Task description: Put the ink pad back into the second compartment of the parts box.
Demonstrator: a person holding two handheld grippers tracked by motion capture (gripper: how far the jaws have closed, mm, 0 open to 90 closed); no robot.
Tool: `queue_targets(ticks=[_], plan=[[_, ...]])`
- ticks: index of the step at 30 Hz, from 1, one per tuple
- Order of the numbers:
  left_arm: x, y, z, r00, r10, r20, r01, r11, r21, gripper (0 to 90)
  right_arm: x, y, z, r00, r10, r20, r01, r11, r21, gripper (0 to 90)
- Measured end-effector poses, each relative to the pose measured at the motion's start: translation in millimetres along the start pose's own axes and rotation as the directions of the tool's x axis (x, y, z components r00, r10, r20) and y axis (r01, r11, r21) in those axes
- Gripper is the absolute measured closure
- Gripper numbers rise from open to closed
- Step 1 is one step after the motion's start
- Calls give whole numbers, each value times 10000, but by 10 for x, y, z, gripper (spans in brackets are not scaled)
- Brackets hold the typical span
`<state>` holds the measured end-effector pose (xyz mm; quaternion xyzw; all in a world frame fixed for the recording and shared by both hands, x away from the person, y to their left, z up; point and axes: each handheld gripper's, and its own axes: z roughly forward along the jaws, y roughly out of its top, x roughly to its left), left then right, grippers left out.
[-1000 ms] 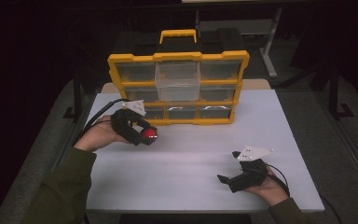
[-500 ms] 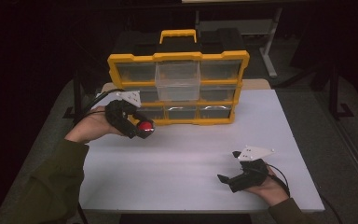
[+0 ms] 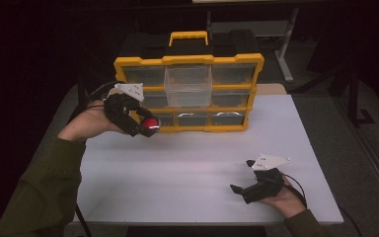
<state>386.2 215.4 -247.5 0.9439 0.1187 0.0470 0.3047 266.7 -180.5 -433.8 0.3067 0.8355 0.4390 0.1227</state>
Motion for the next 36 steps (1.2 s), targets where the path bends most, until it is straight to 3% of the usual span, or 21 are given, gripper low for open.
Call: queue_targets(ticks=[24, 36], plan=[[134, 421, -542, 9997, 244, -22, -245, 9973, -688, 295, 3, 0, -3, 10000, 42, 0, -42, 10000, 22, 0], [275, 807, -744, 9995, 306, -113, -317, 9938, -1068, 295, -7, -11, -3, 10000, 39, -13, -39, 10000, 34, 0]])
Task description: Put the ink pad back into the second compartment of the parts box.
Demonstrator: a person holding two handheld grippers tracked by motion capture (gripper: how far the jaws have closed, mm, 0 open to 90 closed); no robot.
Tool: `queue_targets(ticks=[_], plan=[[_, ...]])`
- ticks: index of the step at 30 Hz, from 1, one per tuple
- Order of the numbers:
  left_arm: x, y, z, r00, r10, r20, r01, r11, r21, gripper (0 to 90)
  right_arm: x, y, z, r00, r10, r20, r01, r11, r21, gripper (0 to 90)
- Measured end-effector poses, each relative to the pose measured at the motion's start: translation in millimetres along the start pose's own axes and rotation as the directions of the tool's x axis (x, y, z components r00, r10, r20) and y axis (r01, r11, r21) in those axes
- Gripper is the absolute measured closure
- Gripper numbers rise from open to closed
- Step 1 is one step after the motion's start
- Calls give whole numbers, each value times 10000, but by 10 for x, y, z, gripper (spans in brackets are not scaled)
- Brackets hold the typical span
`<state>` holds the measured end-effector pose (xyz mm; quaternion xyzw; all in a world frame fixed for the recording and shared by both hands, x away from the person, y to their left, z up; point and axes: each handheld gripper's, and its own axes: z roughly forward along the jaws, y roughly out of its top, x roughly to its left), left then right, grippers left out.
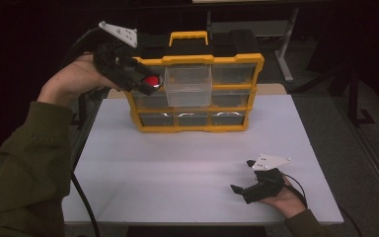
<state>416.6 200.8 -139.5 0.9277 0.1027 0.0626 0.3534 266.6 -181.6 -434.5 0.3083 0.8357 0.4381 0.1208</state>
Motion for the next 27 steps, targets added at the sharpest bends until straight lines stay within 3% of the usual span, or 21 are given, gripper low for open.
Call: queue_targets(ticks=[10, 21, 27], plan=[[116, 312, 201, 9999, -80, -150, 80, 10000, -8, 295, 12, 6, 3, 10000, 19, -93, -19, 10000, -38, 0], [241, 420, 489, 9996, -280, -59, 280, 9996, -93, 293, 5, 2, -17, 10000, 29, -43, -30, 9999, -102, 0], [249, 439, 485, 9988, -371, -331, 358, 9986, -382, 227, 10, -1, -19, 10000, 33, -42, -33, 10000, -88, 0]])
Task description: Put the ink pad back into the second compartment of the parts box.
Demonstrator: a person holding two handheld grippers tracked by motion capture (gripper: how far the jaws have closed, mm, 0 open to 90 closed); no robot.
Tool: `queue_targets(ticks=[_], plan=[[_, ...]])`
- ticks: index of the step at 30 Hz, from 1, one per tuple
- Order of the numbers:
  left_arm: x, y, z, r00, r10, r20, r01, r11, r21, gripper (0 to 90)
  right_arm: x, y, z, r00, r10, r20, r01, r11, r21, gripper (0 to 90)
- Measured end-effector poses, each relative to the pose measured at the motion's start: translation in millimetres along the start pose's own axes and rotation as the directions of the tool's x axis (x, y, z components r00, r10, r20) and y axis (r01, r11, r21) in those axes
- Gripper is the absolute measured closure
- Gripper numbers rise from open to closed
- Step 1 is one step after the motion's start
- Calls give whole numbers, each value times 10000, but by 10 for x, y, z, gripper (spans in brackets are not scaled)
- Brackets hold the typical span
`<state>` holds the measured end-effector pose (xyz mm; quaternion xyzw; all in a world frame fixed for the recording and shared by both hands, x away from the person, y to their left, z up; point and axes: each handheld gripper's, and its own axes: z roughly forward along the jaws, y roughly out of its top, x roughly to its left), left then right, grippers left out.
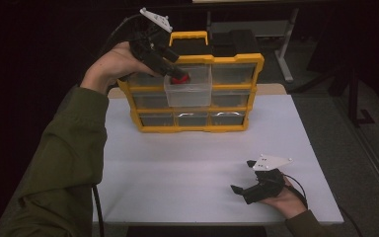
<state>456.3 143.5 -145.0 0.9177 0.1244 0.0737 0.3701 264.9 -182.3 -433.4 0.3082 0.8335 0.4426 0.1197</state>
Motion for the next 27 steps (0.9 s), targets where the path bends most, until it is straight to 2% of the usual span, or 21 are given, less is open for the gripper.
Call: queue_targets(ticks=[7, 13, 16, 27], plan=[[-62, -75, -178, 10000, 56, 24, -55, 9989, -461, 196, 4, -1, 2, 10000, -18, 10, 18, 10000, 30, 0], [-125, -226, -302, 9998, -15, -200, 5, 9987, -513, 170, 7, -2, 4, 10000, -21, 37, 20, 10000, 70, 0], [-160, -320, -326, 9998, -90, -191, 78, 9980, -626, 156, 8, -2, 2, 10000, -21, 52, 21, 10000, 57, 0], [-269, -642, -292, 9988, -242, -432, 223, 9988, -446, 107, 8, -2, 6, 10000, -40, 63, 40, 9999, 104, 0]])
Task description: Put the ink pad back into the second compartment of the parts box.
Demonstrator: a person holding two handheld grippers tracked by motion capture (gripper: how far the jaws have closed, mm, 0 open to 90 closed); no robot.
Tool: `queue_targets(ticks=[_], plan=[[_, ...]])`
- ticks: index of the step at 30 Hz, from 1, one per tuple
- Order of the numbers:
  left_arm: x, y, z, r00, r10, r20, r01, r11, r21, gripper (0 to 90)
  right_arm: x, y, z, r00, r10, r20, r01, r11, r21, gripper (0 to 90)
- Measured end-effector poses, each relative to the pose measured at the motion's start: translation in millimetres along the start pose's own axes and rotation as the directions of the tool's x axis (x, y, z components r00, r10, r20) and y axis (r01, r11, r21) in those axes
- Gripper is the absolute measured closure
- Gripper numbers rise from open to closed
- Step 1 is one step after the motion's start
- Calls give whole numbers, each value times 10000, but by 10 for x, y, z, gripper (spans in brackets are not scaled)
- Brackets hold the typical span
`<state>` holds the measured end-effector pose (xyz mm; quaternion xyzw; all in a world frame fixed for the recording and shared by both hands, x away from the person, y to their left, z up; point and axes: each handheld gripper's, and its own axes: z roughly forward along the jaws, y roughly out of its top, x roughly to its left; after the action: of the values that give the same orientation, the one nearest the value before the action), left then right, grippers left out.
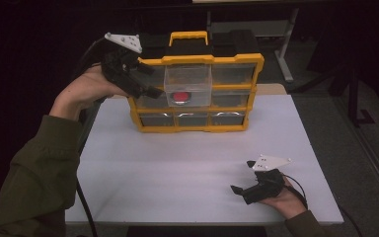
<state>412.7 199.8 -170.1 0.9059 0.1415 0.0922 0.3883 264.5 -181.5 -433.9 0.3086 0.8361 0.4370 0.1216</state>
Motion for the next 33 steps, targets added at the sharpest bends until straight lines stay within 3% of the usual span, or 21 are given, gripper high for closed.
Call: queue_targets(ticks=[10, 24, 33], plan=[[-68, -411, 89, 9984, -554, -91, 551, 9980, -303, 72, -2, 2, 0, 10000, -2, 30, 2, 10000, -24, 0], [-210, -888, 298, 9957, -877, -302, 865, 9955, -375, 1, -1, 0, 0, 10000, -13, 40, 13, 10000, -14, 0], [-296, -1187, 436, 9922, -1214, -288, 1200, 9916, -476, 0, -3, 1, -4, 10000, -28, 60, 28, 10000, -48, 0]])
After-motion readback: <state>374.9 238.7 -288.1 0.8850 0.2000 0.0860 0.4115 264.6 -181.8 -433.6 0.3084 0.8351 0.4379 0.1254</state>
